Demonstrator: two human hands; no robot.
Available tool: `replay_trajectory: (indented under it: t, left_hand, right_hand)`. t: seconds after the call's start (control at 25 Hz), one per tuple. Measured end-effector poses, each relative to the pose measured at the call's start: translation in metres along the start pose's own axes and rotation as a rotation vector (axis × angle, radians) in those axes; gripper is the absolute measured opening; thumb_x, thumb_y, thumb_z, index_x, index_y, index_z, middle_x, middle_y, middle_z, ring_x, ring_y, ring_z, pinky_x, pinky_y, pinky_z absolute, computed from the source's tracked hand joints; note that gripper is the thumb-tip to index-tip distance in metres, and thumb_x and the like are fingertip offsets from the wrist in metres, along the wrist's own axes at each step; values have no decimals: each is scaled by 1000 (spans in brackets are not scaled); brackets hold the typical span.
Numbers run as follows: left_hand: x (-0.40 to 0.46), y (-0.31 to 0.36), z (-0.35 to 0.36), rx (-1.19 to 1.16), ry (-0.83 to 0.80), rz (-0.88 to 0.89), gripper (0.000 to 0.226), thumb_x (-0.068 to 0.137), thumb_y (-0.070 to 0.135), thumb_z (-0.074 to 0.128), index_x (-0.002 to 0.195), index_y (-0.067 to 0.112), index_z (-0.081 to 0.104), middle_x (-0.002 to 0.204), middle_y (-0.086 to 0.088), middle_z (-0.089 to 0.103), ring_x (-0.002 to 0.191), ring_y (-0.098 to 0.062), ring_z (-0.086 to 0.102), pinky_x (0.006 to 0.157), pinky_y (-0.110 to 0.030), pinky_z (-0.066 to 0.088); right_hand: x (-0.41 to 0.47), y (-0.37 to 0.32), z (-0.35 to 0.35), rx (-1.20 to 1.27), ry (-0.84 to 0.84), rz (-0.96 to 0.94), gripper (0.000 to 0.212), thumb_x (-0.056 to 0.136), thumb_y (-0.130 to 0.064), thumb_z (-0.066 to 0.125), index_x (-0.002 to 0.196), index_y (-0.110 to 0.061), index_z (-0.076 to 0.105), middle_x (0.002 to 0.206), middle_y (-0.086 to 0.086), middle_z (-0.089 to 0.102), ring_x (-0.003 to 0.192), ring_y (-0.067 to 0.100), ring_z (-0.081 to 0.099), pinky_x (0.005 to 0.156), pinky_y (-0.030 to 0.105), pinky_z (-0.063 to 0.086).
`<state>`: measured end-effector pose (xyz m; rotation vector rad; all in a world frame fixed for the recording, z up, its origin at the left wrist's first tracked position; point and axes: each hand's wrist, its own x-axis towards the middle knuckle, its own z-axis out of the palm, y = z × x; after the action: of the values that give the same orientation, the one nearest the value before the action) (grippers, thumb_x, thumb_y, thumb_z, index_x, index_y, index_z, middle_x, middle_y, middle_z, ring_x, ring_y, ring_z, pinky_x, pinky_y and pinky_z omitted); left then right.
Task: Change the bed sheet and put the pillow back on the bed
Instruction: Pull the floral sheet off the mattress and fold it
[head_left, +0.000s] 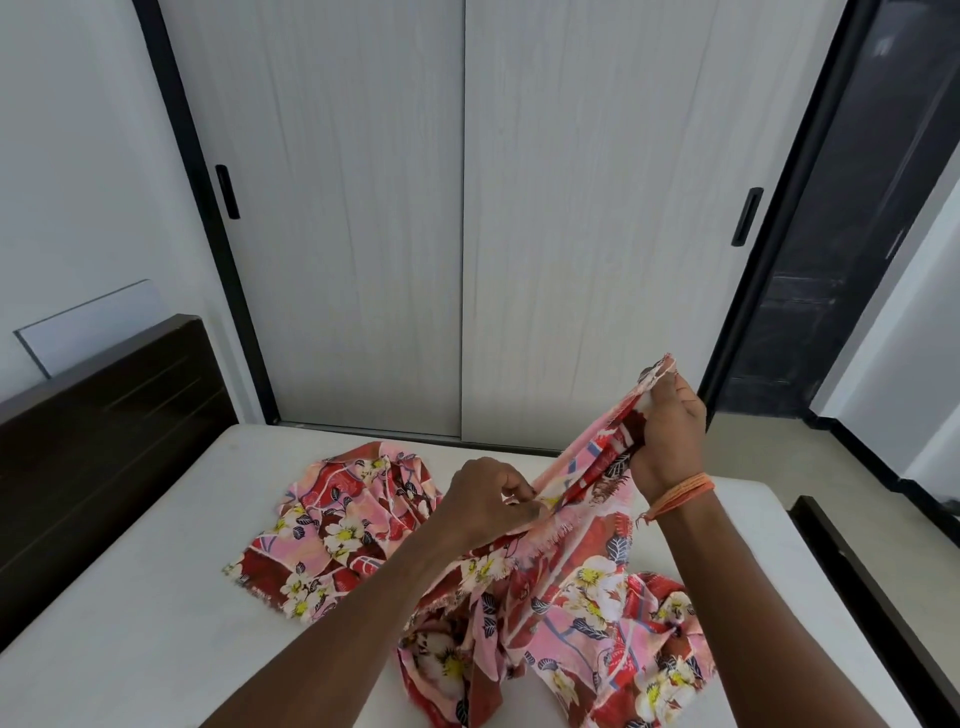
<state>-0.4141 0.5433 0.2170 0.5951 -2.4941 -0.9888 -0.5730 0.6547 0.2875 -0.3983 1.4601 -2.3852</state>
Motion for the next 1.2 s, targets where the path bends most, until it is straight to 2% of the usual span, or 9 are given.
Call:
replay_trajectory:
  t: [0.16,0.36,0.48,0.56,0.64,0.72,0.8,0.96,1.2]
  left_hand:
    - [10,-2,-21,-98,200,-101,13,83,17,77,75,13,68,74,2,69,72,-18,65,62,-22,51]
    - [26,12,-48,-57,467,-3,7,94,6,57,95,12,55,78,0,59,65,-9,54,51,-14,41]
    - [33,20,-50,-60,415,22,13,98,11,52,96,11,65,76,4,63,67,-9,59,57,-14,41]
    - [33,25,-51,-203,372,-40,17,100,17,52,91,9,65,74,0,65,66,-9,61,58,-19,44]
    - [32,37,-51,-384,255,-73,27,102,24,51,91,4,64,63,0,58,54,-10,54,55,-28,42]
    - [28,61,-48,-449,127,15,30,101,27,54,83,5,64,56,9,47,50,-7,44,53,-27,37]
    - [26,87,-48,-536,27,130,23,97,19,59,77,12,67,67,12,61,63,-7,57,62,-29,48]
    - [27,103,-65,-556,-111,157,18,98,5,56,88,7,71,68,5,66,59,-12,59,59,-23,45]
    - [32,84,-76,-486,-204,145,10,91,9,68,101,10,68,88,-3,70,76,-17,67,64,-28,52]
  right_hand:
    - [3,-2,-6,5,65,11,37,104,-29,44,70,-16,49,54,-5,52,48,8,53,48,20,48]
    - [3,11,-5,-139,55,-45,46,102,-35,45,59,-21,40,46,-6,42,43,11,45,48,23,39]
    - [5,6,4,-192,116,-70,51,98,-59,33,61,-26,46,59,-2,47,57,17,50,60,29,43]
    - [8,-4,8,-289,102,-6,74,88,-78,20,108,-19,60,103,6,61,96,21,60,90,38,49]
    - [2,-9,10,-509,-25,-146,79,85,-80,23,125,-14,42,124,9,45,116,23,52,100,39,44]
    - [-16,-9,17,-678,-243,-395,68,86,-77,34,114,-16,39,118,5,31,113,23,50,98,38,45]
    - [-31,-1,25,-616,-388,-549,68,86,-72,42,111,-10,43,111,2,40,103,10,56,89,26,49]
    - [-39,-7,35,-654,-270,-773,58,88,-72,39,83,-14,38,59,-13,38,49,5,42,46,17,30]
    - [-8,-38,10,-792,-167,-874,60,81,-67,58,59,-16,35,49,-6,35,43,6,30,45,28,27]
